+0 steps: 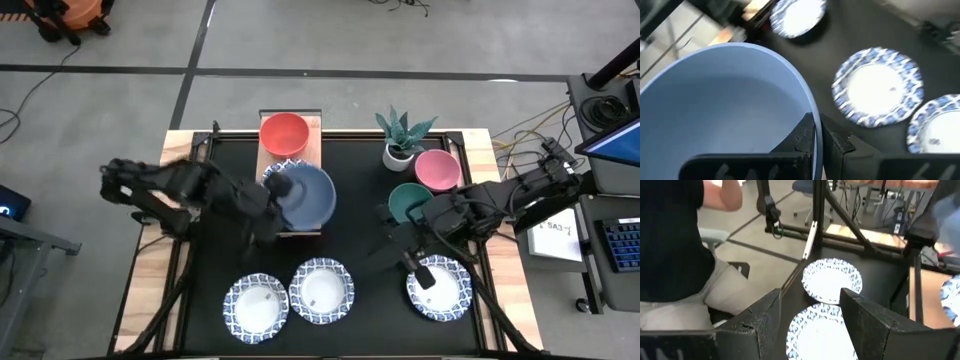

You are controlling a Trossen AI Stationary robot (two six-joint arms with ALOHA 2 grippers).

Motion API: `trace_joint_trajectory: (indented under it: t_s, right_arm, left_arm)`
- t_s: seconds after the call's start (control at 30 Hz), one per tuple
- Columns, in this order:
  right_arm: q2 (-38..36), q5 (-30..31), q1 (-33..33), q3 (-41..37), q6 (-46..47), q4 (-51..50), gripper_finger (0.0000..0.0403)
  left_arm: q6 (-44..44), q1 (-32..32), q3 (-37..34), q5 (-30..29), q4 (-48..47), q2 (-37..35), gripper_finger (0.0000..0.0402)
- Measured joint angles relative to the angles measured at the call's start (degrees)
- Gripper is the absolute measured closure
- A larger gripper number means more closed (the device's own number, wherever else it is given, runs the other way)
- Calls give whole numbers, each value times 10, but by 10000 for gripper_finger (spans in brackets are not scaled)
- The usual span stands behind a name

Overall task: Place and stack bowls onto a shelf
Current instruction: Stack the blue bowl on the orange bowl on the shelf

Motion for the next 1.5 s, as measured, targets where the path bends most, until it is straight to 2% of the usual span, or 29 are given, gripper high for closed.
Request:
trace_joint_trajectory:
  t_s: [0.13, 0.23, 0.3, 0.5, 0.63, 1.0, 1.5]
  right_arm:
    - [0, 0, 0, -26, 0, 19, 211]
    - [-1, 0, 0, -44, 0, 41, 211]
    - [-1, 1, 0, -53, 0, 53, 211]
    - [-1, 3, -1, -91, 0, 93, 211]
    - [-4, 27, -1, -112, 5, 113, 211]
    - [-5, 51, -8, -133, 20, 116, 211]
    - [-5, 61, -8, -137, 16, 118, 211]
  left_arm:
    - [18, 80, -32, 0, 2, -49, 401]
    - [36, 163, -64, 12, 20, -84, 401]
    - [52, 227, -90, 45, 40, -103, 401]
    - [81, 420, -171, 200, 126, -115, 401]
    - [89, 491, -203, 238, 156, -93, 401]
    - [98, 507, -207, 246, 153, -58, 401]
    - [43, 504, -208, 274, 149, -44, 402]
